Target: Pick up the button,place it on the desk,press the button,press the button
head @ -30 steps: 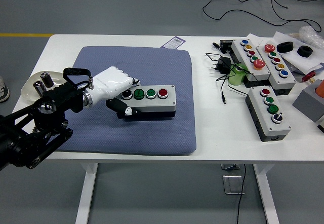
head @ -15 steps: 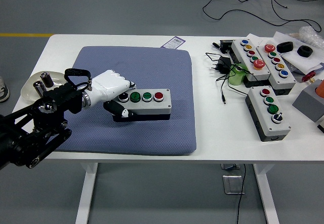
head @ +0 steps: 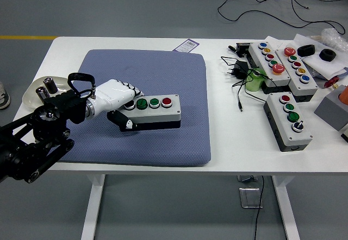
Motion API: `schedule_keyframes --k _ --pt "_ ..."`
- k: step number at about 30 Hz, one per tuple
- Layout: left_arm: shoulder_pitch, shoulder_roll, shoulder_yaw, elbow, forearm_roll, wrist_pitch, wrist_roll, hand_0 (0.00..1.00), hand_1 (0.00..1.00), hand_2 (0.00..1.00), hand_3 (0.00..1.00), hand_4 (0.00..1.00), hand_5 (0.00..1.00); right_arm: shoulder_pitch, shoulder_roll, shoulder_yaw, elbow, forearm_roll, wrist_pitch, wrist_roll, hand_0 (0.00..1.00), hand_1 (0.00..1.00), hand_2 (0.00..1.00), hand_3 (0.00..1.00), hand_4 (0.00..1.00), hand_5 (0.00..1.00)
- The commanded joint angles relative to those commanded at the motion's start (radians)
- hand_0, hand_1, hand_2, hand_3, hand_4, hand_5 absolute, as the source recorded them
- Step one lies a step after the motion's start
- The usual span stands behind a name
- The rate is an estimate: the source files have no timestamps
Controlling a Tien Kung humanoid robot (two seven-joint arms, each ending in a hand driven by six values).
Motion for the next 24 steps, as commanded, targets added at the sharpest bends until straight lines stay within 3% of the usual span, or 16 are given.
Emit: schedule_keyframes --k 7,9,10,15,16,21,22,24 --pt "0.044 0.011 -0.121 -0.090 0.000 -0.075 0.007 0.981 0.987 0.998 0.998 0.998 0.731 0.001 0.000 -0.005 0.000 0.007 -0.001 0.001 0.672 0.645 0.689 0.635 0.311 0.193" --pt "0.063 0.013 -0.167 -0.138 0.000 -0.053 0.013 0.981 0.987 0.998 0.998 0.998 0.731 0.002 0.000 -0.002 0.000 0.005 -0.002 0.002 0.672 0.645 0.689 0.635 0.311 0.193" --pt "0.072 0.013 -0.187 -0.164 0.000 -0.046 0.017 0.949 0.952 0.990 0.936 0.998 0.775 0.002 0.000 -0.001 0.000 0.004 -0.002 0.002 0.672 0.646 0.690 0.635 0.312 0.191" --pt "0.100 0.018 -0.243 -0.293 0.000 0.000 0.045 0.949 0.952 0.990 0.936 0.998 0.775 0.003 0.000 0.002 0.000 0.001 -0.002 0.002 0.672 0.646 0.690 0.635 0.312 0.191" --pt "0.103 0.020 -0.245 -0.308 0.000 0.009 0.053 0.247 0.311 0.345 0.768 0.998 0.831 0.004 0.000 0.003 0.000 0.001 -0.002 0.002 0.672 0.645 0.690 0.635 0.311 0.191" --pt "0.117 0.027 -0.236 -0.386 -0.106 0.027 0.104 0.247 0.311 0.345 0.768 0.998 0.831 0.004 0.000 0.003 0.000 0.000 -0.001 0.002 0.672 0.645 0.690 0.635 0.311 0.191" --pt "0.118 0.027 -0.231 -0.397 -0.134 0.026 0.114 0.002 0.002 0.069 0.644 0.962 0.998 0.004 0.000 0.002 0.000 0.001 -0.001 0.002 0.672 0.645 0.690 0.635 0.311 0.191" --pt "0.121 0.027 -0.219 -0.415 -0.180 0.010 0.133 0.002 0.002 0.069 0.644 0.962 0.998 0.004 0.000 0.002 0.000 0.002 -0.002 0.002 0.672 0.645 0.690 0.635 0.311 0.191"
